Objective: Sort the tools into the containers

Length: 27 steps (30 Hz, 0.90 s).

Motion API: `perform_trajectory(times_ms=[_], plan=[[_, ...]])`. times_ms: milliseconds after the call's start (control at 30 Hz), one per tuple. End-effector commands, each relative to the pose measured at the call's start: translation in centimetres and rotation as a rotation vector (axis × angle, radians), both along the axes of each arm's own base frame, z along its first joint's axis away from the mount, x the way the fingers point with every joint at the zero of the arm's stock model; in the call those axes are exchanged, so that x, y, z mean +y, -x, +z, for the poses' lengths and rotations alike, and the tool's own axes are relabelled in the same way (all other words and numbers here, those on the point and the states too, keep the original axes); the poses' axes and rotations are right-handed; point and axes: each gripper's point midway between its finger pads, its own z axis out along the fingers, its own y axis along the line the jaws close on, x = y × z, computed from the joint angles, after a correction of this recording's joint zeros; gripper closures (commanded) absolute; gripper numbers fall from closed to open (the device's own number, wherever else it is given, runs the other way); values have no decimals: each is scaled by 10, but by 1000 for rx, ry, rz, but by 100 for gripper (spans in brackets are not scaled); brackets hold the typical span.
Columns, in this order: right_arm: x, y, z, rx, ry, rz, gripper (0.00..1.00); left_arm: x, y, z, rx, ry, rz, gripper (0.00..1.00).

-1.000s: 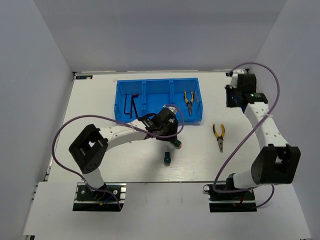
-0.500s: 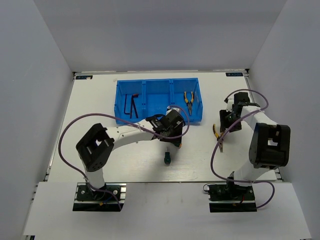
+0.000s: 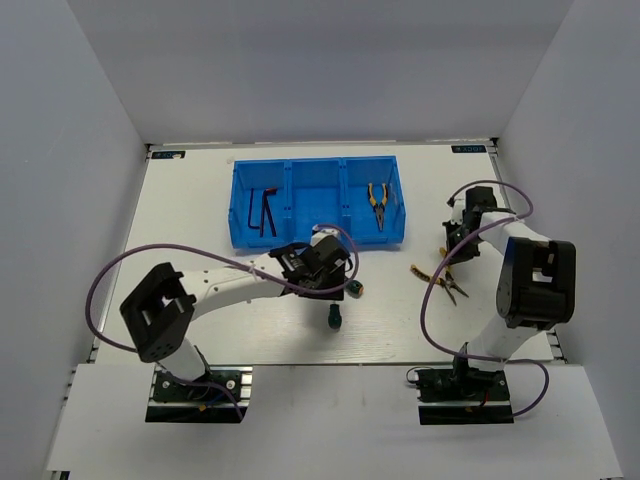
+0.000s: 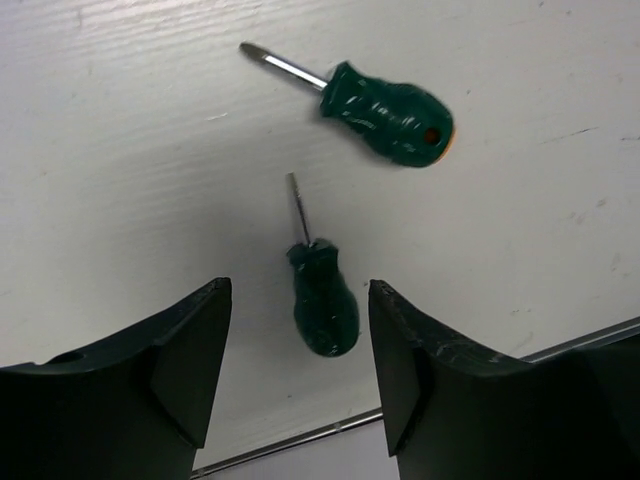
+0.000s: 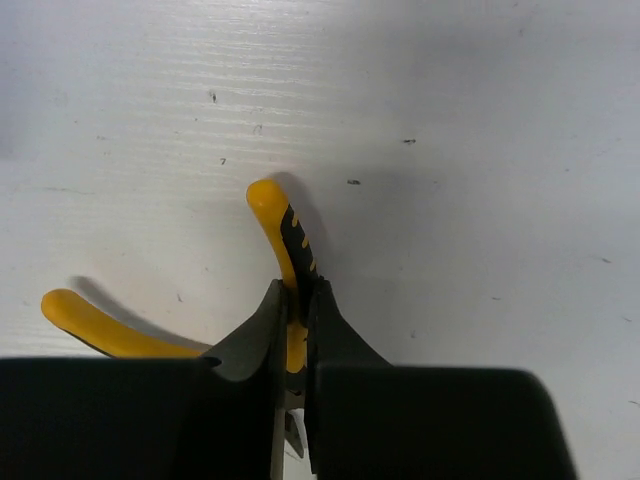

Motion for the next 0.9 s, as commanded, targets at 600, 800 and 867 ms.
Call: perform_trajectory(times_ms=[600, 800, 867], plan=[[178, -138, 190, -375, -231, 318, 100, -13, 22, -19, -8, 54, -74, 30], [197, -163, 147, -363, -128, 345, 80, -16, 25, -40, 27, 26, -57, 30], [196, -166, 150, -371, -129, 346, 52, -15, 28, -42, 38, -4, -52, 30]])
